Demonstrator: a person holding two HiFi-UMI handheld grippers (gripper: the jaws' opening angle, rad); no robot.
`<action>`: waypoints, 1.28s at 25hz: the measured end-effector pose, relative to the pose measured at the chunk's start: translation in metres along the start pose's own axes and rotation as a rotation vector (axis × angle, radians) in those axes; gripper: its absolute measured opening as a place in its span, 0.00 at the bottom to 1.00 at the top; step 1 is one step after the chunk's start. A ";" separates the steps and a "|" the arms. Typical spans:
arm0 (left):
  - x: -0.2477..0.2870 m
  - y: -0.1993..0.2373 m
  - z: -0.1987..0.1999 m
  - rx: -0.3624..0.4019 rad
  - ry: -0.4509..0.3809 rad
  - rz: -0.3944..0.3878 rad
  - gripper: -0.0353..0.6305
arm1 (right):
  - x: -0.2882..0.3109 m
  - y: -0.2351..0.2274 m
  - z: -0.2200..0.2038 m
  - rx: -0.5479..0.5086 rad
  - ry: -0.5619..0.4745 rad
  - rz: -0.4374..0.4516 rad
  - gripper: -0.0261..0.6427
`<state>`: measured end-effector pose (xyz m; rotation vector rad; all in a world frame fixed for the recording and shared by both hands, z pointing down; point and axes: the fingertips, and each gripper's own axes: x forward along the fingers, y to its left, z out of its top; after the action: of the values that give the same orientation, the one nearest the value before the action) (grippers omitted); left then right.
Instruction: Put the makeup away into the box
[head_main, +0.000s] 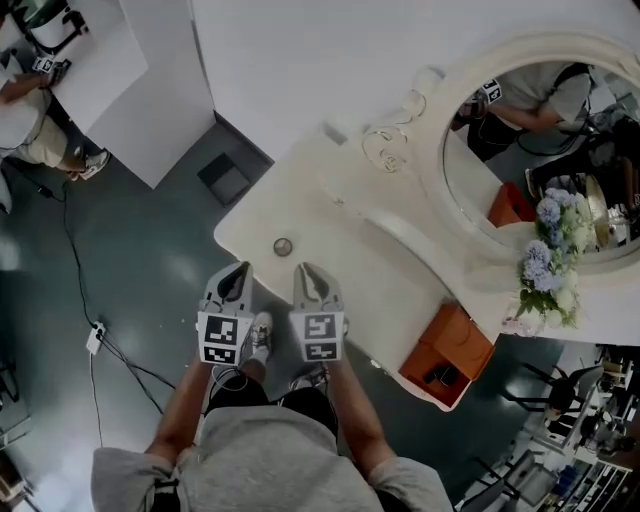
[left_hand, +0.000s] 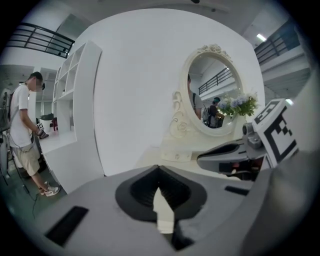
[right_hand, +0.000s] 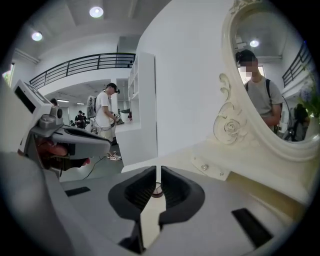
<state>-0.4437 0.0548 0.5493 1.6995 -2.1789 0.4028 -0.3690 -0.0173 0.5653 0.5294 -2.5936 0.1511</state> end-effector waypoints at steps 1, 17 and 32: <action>0.004 0.005 -0.004 -0.001 0.008 -0.004 0.06 | 0.010 0.001 -0.005 0.007 0.018 0.000 0.08; 0.058 0.053 -0.047 -0.052 0.099 -0.041 0.05 | 0.113 0.008 -0.076 0.015 0.264 0.046 0.39; 0.063 0.059 -0.074 -0.072 0.150 -0.037 0.05 | 0.131 0.003 -0.105 0.012 0.327 0.016 0.37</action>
<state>-0.5078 0.0459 0.6426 1.6143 -2.0283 0.4223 -0.4299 -0.0381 0.7206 0.4470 -2.2801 0.2375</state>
